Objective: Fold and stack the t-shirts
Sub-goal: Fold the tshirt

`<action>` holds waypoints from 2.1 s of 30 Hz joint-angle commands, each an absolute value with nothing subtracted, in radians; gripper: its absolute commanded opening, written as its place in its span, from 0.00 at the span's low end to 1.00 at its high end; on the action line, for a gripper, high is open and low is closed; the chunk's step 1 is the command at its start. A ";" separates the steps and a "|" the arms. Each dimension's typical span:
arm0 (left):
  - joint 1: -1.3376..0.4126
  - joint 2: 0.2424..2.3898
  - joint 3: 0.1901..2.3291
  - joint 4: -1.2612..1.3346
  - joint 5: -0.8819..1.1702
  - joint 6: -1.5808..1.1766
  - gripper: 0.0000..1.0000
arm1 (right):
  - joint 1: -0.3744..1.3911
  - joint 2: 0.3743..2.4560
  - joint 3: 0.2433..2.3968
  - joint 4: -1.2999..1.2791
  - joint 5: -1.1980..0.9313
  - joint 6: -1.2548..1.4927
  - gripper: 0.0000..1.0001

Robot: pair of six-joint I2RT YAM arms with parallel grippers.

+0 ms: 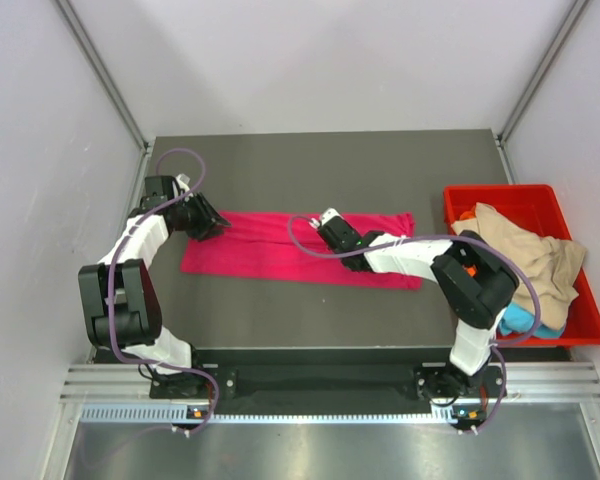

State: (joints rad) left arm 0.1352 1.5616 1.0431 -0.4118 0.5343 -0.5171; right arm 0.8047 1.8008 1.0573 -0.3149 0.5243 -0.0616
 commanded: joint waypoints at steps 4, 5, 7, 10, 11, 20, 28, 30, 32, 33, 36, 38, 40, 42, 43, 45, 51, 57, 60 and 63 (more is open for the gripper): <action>0.133 1.546 1.046 -0.374 0.538 -0.492 0.39 | 0.802 1.835 1.104 -0.268 0.531 -0.081 0.28; 0.132 1.548 1.046 -0.376 0.538 -0.491 0.39 | 0.801 1.836 1.104 -0.268 0.528 -0.081 0.28; 0.133 1.548 1.049 -0.376 0.537 -0.491 0.39 | 0.795 1.844 1.104 -0.265 0.528 -0.080 0.22; 0.133 1.549 1.051 -0.376 0.535 -0.491 0.39 | 0.788 1.839 1.104 -0.262 0.529 -0.077 0.03; 0.133 1.549 1.049 -0.377 0.534 -0.492 0.39 | 0.787 1.835 1.106 -0.265 0.532 -0.077 0.00; 0.130 1.546 1.042 -0.380 0.515 -0.495 0.39 | 0.778 1.724 1.164 -0.393 0.428 -0.035 0.00; 0.127 1.545 1.040 -0.387 0.525 -0.494 0.39 | 0.721 1.721 1.197 -0.500 0.230 0.060 0.00; 0.126 1.537 1.042 -0.393 0.522 -0.492 0.40 | 0.691 1.700 1.187 -0.499 0.143 0.075 0.00; 0.124 1.529 1.042 -0.394 0.520 -0.491 0.40 | 0.661 1.689 1.184 -0.495 0.045 0.100 0.00; 0.124 1.528 1.042 -0.396 0.520 -0.492 0.41 | 0.640 1.686 1.183 -0.499 0.023 0.107 0.00; 0.123 1.525 1.039 -0.397 0.520 -0.491 0.41 | 0.609 1.669 1.184 -0.509 -0.040 0.123 0.00; 0.123 1.523 1.035 -0.397 0.520 -0.491 0.41 | 0.601 1.651 1.181 -0.515 -0.048 0.133 0.00; 0.121 1.522 1.034 -0.399 0.520 -0.492 0.41 | 0.586 1.634 1.181 -0.526 -0.054 0.140 0.00; 0.121 1.523 1.034 -0.397 0.520 -0.492 0.41 | 0.571 1.621 1.171 -0.528 -0.084 0.147 0.00; 0.120 1.520 1.034 -0.399 0.519 -0.492 0.41 | 0.566 1.602 1.163 -0.522 -0.115 0.149 0.00; 0.121 1.520 1.032 -0.400 0.518 -0.492 0.41 | 0.551 1.582 1.151 -0.509 -0.152 0.155 0.00; 0.110 1.514 1.029 -0.399 0.541 -0.486 0.42 | 0.511 1.582 1.137 -0.511 -0.213 0.169 0.00; 0.052 1.448 0.970 -0.286 0.692 -0.517 0.46 | 0.497 1.626 1.106 -0.492 -0.224 0.193 0.00; -0.053 1.382 0.879 -0.120 0.707 -0.627 0.46 | 0.489 1.626 1.083 -0.447 -0.271 0.221 0.00; -0.190 1.344 0.807 0.047 0.643 -0.708 0.46 | 0.471 1.628 1.080 -0.417 -0.330 0.248 0.00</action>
